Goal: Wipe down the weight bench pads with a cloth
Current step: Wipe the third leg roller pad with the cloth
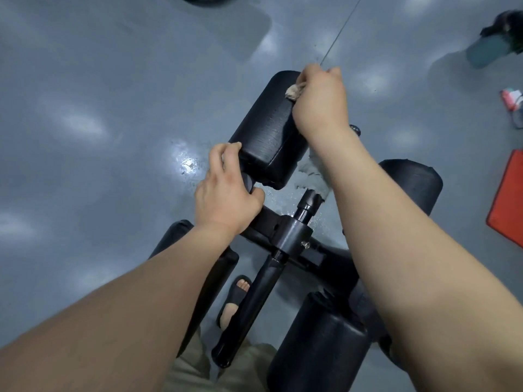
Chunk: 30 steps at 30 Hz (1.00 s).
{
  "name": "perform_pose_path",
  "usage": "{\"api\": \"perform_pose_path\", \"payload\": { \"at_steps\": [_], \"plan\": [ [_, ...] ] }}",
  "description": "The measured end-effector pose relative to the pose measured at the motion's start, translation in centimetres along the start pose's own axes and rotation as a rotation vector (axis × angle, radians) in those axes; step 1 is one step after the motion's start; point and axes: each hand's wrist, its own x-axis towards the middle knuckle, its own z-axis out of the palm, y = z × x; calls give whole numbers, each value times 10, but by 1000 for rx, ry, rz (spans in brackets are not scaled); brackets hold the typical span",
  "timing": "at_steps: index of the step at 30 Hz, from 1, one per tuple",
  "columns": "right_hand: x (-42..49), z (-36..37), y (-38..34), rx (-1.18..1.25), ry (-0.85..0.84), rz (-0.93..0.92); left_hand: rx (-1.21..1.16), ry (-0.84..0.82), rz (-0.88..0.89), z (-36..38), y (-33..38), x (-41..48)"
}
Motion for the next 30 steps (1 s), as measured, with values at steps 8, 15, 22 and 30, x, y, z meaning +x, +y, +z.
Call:
{"api": "perform_pose_path", "payload": {
  "at_steps": [8,15,22,30],
  "plan": [
    [38,-5,0,86,38,130,-56,-43,-34,-2,1,1],
    [34,-6,9,143,31,122,-82,-29,7,-5,1,-2],
    [34,-11,4,52,-48,77,-68,-31,8,-5,-2,-1],
    [14,-10,-5,-99,-103,-110,-67,-49,-6,-5,-2,0]
  ]
}}
